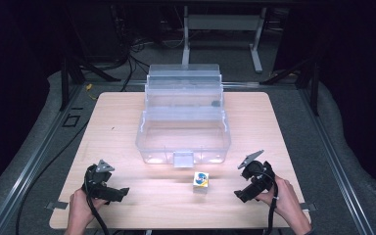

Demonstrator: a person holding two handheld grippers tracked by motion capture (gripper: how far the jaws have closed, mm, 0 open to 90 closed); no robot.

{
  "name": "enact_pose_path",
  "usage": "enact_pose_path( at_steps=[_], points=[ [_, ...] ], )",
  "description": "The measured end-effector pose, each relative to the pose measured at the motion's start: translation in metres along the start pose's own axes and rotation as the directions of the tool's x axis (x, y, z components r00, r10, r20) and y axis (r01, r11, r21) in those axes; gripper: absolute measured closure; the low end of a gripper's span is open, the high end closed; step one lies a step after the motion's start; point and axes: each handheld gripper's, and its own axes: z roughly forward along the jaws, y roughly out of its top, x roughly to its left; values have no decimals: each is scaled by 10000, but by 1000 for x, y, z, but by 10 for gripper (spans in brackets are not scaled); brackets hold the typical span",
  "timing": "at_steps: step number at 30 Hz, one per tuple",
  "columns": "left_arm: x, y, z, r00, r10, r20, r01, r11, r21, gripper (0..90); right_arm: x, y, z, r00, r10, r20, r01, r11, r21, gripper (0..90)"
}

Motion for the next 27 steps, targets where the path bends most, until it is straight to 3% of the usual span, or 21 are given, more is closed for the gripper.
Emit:
enact_pose_path(
  at_steps=[5,7,10,15,18,21,27],
  points=[
    [0,-1,1,10000,15,30,-16,10000,42,2,11,22,2,9977,-642,-220,645,9979,114,14],
    [0,-1,2,10000,10,45,-10,10000,65,2,13,25,2,9974,-668,-265,670,9977,81,14],
    [0,-1,2,9999,18,134,-20,9999,113,2,21,42,6,9918,-1195,-445,1207,9923,271,7],
    [1,-2,2,9999,8,168,-10,10000,87,2,28,57,9,9876,-1411,-682,1435,9891,318,6],
    [1,-2,2,9998,-5,177,3,10000,90,2,34,72,11,9807,-1819,-715,1845,9823,327,4],
    [0,-2,3,9998,8,197,-10,10000,84,2,38,79,13,9786,-1905,-779,1938,9803,376,2],
    [0,-2,3,9997,33,248,-36,9999,118,2,49,99,21,9649,-2464,-910,2527,9653,657,0]
  ],
)
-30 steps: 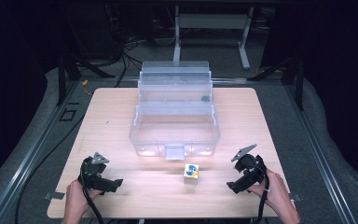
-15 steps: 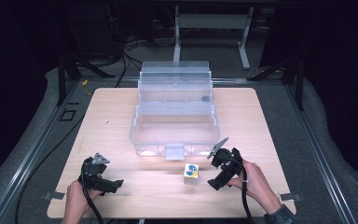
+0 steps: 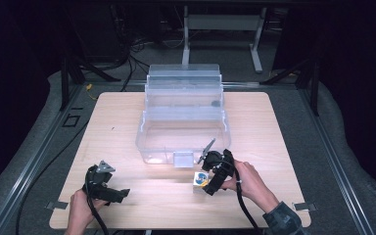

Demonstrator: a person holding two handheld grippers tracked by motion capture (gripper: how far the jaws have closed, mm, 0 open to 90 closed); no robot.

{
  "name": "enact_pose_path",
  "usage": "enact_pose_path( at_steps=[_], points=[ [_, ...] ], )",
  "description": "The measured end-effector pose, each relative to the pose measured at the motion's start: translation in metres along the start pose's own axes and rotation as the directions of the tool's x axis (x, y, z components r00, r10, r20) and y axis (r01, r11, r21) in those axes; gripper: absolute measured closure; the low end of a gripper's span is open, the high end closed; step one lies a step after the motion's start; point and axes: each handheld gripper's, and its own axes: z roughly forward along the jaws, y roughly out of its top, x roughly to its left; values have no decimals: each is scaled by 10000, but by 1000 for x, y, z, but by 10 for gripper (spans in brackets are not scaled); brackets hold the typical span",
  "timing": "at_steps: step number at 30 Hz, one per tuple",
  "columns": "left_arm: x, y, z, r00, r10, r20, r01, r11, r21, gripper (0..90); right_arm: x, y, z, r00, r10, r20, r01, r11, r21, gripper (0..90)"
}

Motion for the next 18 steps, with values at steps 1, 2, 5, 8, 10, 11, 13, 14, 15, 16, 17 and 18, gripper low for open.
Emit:
enact_pose_path(
  at_steps=[1,2,5,8,10,11,13,14,15,16,17,18],
  points=[
    [0,0,0,10000,-26,4,26,10000,-5,2,3,7,4,9997,-225,-132,227,9996,180,0],
    [0,0,0,10000,-26,4,26,10000,-5,2,4,10,6,9992,-345,-181,348,9992,179,0],
    [0,-1,1,10000,-27,21,27,10000,19,2,5,17,12,9976,-639,-280,650,9970,430,0],
    [0,-2,2,10000,-31,37,31,10000,82,2,5,21,17,9961,-696,-549,726,9960,530,28],
    [0,-2,2,10000,-50,48,49,9999,99,2,5,22,18,9960,-718,-527,747,9957,550,39],
    [0,-2,2,10000,-57,26,57,10000,74,2,7,25,21,9937,-969,-568,1002,9932,594,89],
    [0,-2,2,10000,-62,43,61,10000,61,2,7,26,22,9926,-977,-717,1023,9927,641,116],
    [0,-2,2,10000,-63,26,63,10000,58,2,8,27,24,9921,-1043,-695,1093,9913,728,147],
    [0,-2,2,10000,-66,20,66,10000,60,2,9,30,26,9919,-1126,-589,1175,9891,886,197],
    [0,-2,2,10000,-64,13,64,9999,96,2,9,31,28,9915,-1169,-565,1219,9879,962,227],
    [0,-2,2,10000,-52,39,52,9999,151,2,9,31,29,9913,-1166,-613,1222,9878,964,253],
    [0,-2,2,10000,-52,39,52,9999,151,2,9,31,29,9913,-1166,-613,1222,9878,964,253]
  ],
)
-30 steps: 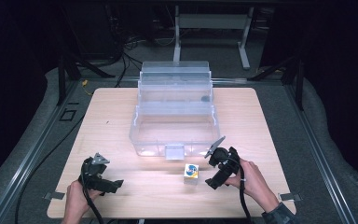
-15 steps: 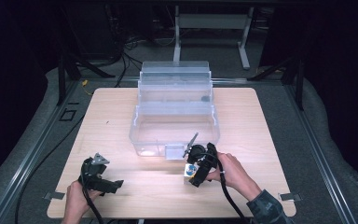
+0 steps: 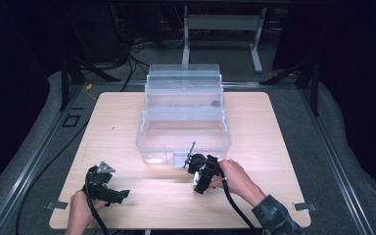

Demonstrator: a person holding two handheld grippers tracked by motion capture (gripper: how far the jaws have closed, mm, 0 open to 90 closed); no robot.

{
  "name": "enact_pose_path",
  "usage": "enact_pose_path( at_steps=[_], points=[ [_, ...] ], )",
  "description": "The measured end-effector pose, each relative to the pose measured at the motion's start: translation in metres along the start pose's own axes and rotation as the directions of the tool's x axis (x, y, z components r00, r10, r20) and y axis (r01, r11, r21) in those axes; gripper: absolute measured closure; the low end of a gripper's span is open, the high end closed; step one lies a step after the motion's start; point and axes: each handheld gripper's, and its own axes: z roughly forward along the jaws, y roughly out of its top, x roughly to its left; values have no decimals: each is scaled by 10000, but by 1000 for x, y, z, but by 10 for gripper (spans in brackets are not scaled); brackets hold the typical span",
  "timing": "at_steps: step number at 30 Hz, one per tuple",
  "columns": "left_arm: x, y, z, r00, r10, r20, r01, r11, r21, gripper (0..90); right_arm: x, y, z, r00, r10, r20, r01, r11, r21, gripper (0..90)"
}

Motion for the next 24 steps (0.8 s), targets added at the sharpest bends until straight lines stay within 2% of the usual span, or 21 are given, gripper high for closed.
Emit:
enact_pose_path(
  at_steps=[4,5,11,14,24],
  points=[
    [0,0,0,10000,1,-8,-1,10000,-9,2,0,3,4,9999,-28,-171,31,9998,175,423],
    [0,1,0,10000,-8,-8,8,10000,-28,2,1,3,4,9998,-106,-178,109,9998,135,434],
    [1,0,1,10000,-48,17,48,10000,-8,2,1,4,1,9997,-215,-81,215,9998,47,453],
    [1,-1,0,10000,-34,-19,34,10000,-27,2,2,4,-3,9996,-169,-216,166,9998,-132,454],
    [-1,0,-1,10000,54,17,-54,10000,-60,2,0,-3,-21,9999,99,16,-98,9997,-225,455]
  ],
)
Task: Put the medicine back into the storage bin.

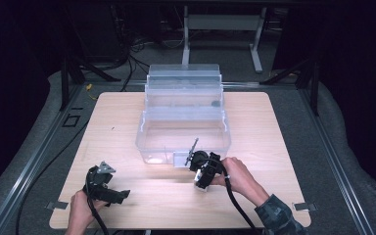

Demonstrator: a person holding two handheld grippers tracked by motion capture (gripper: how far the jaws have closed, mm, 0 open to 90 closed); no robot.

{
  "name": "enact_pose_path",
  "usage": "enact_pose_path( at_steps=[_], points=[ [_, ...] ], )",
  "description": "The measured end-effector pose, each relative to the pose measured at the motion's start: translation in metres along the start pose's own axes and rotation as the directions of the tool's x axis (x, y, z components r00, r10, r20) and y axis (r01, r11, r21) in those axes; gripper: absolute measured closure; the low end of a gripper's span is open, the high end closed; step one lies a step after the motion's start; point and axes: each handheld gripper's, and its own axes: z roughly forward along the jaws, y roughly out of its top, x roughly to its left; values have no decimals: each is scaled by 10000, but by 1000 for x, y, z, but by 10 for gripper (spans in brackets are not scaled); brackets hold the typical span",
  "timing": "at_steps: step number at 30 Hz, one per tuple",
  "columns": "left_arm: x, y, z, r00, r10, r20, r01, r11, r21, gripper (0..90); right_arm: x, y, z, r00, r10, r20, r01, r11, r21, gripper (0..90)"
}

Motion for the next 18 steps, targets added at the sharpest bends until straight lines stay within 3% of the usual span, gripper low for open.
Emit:
enact_pose_path(
  at_steps=[18],
  points=[
    [-4,1,-3,9999,121,-35,-121,9999,-81,2,-8,-15,-21,9989,414,233,-411,9991,-101,456]
  ],
)
